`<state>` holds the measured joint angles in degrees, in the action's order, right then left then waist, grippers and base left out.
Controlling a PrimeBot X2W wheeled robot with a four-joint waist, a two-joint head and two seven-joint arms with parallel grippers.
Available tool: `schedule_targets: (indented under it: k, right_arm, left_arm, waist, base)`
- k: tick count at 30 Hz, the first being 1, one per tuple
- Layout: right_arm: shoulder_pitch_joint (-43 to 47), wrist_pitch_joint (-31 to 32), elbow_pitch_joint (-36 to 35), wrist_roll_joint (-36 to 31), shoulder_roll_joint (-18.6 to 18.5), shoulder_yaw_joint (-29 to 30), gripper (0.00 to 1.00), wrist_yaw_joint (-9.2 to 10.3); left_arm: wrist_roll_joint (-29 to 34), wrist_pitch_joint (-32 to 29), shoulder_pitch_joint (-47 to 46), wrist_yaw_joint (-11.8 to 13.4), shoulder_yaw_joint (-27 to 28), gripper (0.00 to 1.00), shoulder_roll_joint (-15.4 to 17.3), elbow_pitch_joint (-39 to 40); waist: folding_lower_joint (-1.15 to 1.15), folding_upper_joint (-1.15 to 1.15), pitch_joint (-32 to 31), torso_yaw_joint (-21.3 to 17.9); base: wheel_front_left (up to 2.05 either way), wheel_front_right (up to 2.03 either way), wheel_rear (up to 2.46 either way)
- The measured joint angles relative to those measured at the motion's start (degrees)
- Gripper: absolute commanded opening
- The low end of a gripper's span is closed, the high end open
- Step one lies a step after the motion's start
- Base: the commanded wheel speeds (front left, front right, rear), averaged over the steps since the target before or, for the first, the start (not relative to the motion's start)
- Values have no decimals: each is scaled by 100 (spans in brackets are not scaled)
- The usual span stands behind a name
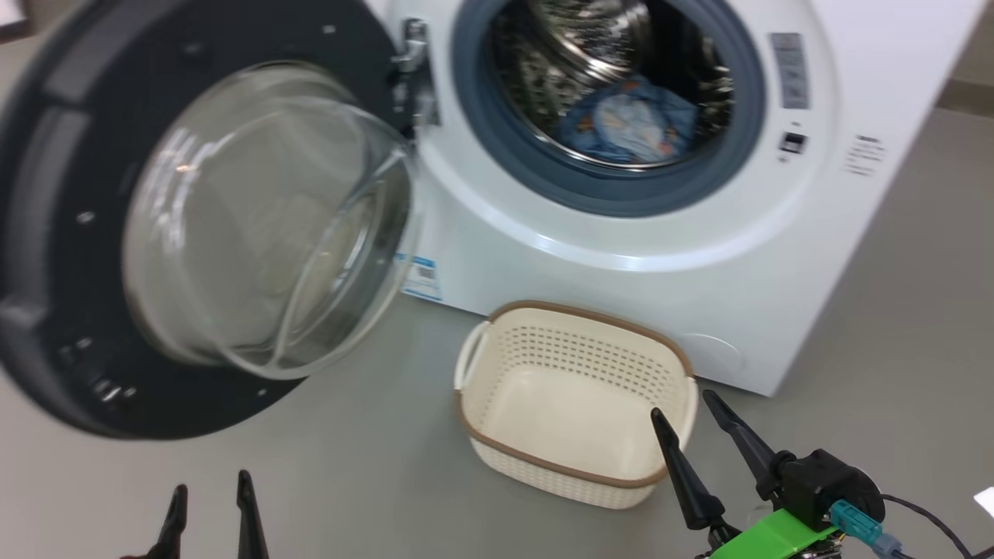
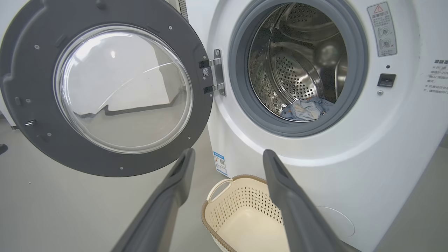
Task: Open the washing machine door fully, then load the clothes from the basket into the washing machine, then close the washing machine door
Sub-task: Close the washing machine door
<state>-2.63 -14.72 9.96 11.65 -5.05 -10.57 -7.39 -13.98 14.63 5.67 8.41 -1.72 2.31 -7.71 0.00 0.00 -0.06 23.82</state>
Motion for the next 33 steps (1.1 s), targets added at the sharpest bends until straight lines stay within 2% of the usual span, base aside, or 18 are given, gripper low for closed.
schedule_targets:
  k: [8,21,23,30,33]
  right_arm:
    - [-10,0,47,1,4,-189,100,-1]
    - [-152,0,169,8,-9,-319,100,0]
    - [-179,0,185,8,-9,-339,100,-1]
    - [-215,0,186,9,-9,-346,100,0]
    - [-214,0,192,9,-10,-344,100,-1]
  left_arm:
    - [-57,0,63,75,62,100,2,94]
    - [-177,0,118,168,168,100,2,202]
    - [-300,0,122,167,199,0,2,212]
    - [-1147,0,143,176,647,0,-2,254]
    - [-1960,0,75,-30,1092,0,-11,166]
  waist:
    - [0,0,-54,504]
    - [0,0,51,615]
    - [0,0,53,616]
    - [0,0,63,623]
    - [0,0,109,634]
  base:
    - [0,0,0]
    - [0,0,0]
    - [0,0,0]
    - [0,0,0]
    - [0,0,0]
